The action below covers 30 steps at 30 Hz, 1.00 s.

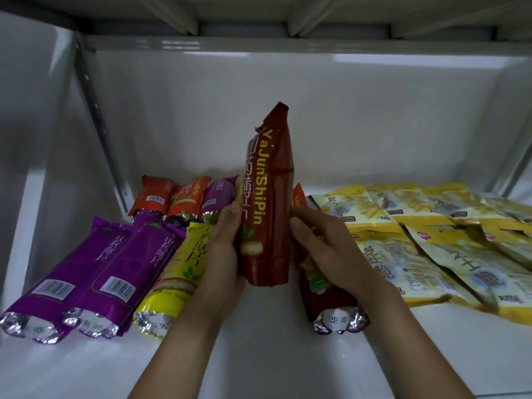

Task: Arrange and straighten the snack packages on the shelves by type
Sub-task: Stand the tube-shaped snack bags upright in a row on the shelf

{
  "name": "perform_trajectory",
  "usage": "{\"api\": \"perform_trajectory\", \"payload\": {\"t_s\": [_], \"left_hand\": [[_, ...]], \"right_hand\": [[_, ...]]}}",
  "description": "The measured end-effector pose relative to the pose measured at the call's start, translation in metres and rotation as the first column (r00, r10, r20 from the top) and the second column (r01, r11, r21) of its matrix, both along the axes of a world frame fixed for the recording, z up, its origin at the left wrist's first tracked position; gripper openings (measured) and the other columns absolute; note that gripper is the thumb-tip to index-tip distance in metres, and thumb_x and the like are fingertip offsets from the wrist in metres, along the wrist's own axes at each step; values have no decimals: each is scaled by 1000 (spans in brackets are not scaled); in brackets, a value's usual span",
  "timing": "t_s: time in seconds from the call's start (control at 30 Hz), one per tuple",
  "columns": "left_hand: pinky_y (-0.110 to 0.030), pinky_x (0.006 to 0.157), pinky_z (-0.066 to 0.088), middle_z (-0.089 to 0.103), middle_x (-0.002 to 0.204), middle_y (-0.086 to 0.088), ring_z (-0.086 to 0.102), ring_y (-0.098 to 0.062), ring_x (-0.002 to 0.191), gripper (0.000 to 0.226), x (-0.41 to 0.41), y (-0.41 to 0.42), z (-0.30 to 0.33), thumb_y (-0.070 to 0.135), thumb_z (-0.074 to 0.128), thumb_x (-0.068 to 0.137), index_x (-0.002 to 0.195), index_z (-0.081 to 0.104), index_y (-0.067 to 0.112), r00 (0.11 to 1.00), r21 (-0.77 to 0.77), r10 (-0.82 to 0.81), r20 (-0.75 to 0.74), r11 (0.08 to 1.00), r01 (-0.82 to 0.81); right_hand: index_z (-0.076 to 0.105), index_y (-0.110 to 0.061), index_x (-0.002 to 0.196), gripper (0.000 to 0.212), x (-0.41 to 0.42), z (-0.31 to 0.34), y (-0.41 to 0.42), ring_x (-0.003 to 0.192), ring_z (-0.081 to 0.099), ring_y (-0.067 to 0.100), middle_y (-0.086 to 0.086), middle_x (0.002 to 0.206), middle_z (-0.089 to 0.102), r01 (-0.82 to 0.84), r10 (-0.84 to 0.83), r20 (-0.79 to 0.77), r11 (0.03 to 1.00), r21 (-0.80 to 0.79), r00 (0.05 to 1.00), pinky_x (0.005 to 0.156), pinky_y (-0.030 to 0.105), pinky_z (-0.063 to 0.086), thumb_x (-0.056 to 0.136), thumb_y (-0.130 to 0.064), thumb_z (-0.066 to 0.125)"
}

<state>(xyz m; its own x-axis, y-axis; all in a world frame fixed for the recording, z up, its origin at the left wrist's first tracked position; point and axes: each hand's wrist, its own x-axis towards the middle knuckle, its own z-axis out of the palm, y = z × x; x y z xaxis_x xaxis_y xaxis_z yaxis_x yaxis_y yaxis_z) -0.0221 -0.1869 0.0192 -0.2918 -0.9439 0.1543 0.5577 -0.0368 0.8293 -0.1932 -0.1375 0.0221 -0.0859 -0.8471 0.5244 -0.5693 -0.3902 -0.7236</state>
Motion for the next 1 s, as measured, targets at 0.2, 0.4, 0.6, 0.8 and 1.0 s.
{"api": "perform_trajectory", "payload": {"t_s": [0.2,0.4,0.6,0.8,1.0], "left_hand": [[-62,101,55,75,116,-22,69,-47,112,34,-2,-7,-3,29,49,109,120,73,8,973,-148,145,178,982,-119],[-56,110,50,72,131,-13,68,-33,123,58,0,-1,0,56,50,99,135,67,14,995,-113,-4,101,993,15],[-59,106,52,76,122,-16,73,-37,113,45,2,5,2,37,62,94,128,70,9,991,-160,51,123,987,-30],[-65,106,50,74,124,-19,72,-41,114,59,5,3,5,47,61,89,131,69,6,994,-63,70,79,996,-65],[-59,108,50,73,128,-16,70,-37,118,68,5,4,6,57,68,85,134,66,10,998,-61,56,34,997,-54]], "right_hand": [[73,-16,121,47,3,2,3,105,73,16,-4,110,78,-118,116,96,993,12,989,93,46,57,100,-53,54],[65,-27,122,67,7,4,-1,86,68,2,-24,94,71,11,-14,104,999,31,994,75,21,53,76,-76,62],[63,-28,131,56,5,4,4,95,69,7,-20,102,72,-92,86,96,994,56,992,82,24,57,90,-66,58],[77,-18,102,50,6,5,2,86,73,8,-5,91,77,-64,60,37,993,95,997,75,28,60,90,-65,68],[69,-25,87,38,9,5,3,75,69,4,-12,79,72,-61,56,53,994,86,997,67,19,54,72,-59,78]]}}
